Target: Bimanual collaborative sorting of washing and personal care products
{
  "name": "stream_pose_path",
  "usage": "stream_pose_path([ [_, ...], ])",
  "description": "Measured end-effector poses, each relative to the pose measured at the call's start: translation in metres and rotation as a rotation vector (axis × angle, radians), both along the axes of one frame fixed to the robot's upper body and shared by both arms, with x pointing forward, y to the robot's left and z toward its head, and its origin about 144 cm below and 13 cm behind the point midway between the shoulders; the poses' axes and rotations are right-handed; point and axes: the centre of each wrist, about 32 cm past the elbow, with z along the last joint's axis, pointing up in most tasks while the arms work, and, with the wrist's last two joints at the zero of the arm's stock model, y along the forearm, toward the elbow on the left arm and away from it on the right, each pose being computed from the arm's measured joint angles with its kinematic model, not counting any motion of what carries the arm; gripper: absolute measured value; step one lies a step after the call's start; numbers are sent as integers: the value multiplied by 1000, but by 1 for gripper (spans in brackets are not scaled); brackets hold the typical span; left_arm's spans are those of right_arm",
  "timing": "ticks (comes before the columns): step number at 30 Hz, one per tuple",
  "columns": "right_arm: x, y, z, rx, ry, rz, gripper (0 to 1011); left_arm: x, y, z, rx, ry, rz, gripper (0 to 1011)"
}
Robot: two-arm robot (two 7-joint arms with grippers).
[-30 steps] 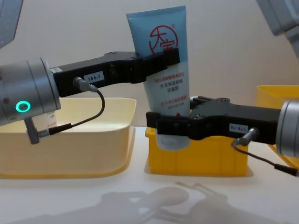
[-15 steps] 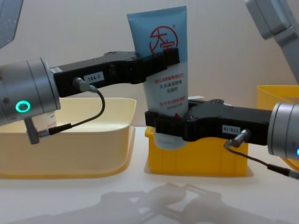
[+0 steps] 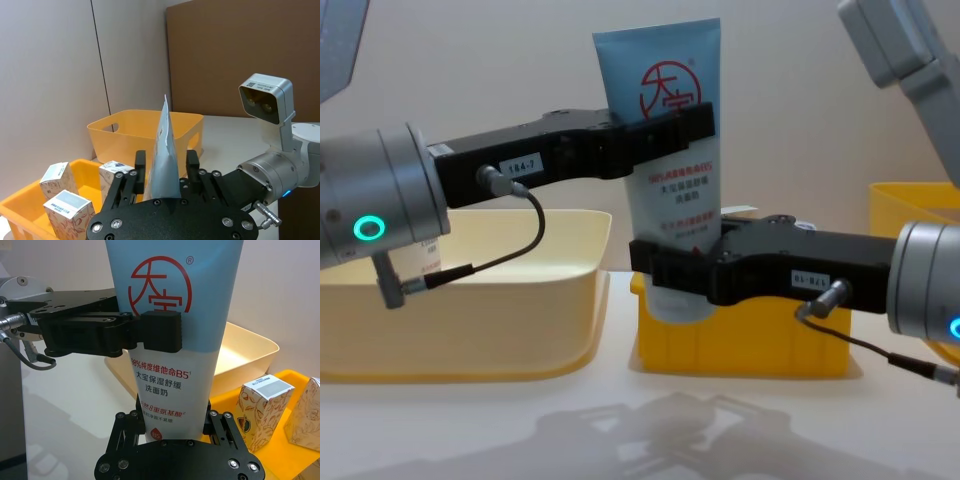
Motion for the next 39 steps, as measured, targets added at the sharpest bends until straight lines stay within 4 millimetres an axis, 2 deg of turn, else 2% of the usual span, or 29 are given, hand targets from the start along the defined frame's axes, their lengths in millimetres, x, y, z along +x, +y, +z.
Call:
stream_pose_path([
  [4,0,0,0,-1,0,0,583,0,0,0,0,0,0,558],
  [8,0,0,0,0,0,-1,583,0,0,0,0,0,0,716],
  [10,0,0,0,0,-1,-2,583,0,0,0,0,0,0,756],
  [11,0,0,0,0,-1,-3,583,0,0,0,0,0,0,816],
  [12,0,-1,0,2,-2,-8,583,0,0,0,0,0,0,816],
  [13,0,-1,0,3,-3,-11,583,0,0,0,0,0,0,871],
  [14,-1,-2,0,5,-5,-18,583,0,0,0,0,0,0,871],
  [15,-1,-2,0,5,-5,-18,583,0,0,0,0,0,0,922],
  [19,-4,-8,1,11,-14,-54,583,0,0,0,0,0,0,1003],
  [39,-22,-54,15,38,-104,-311,583,0,0,0,0,0,0,1003],
])
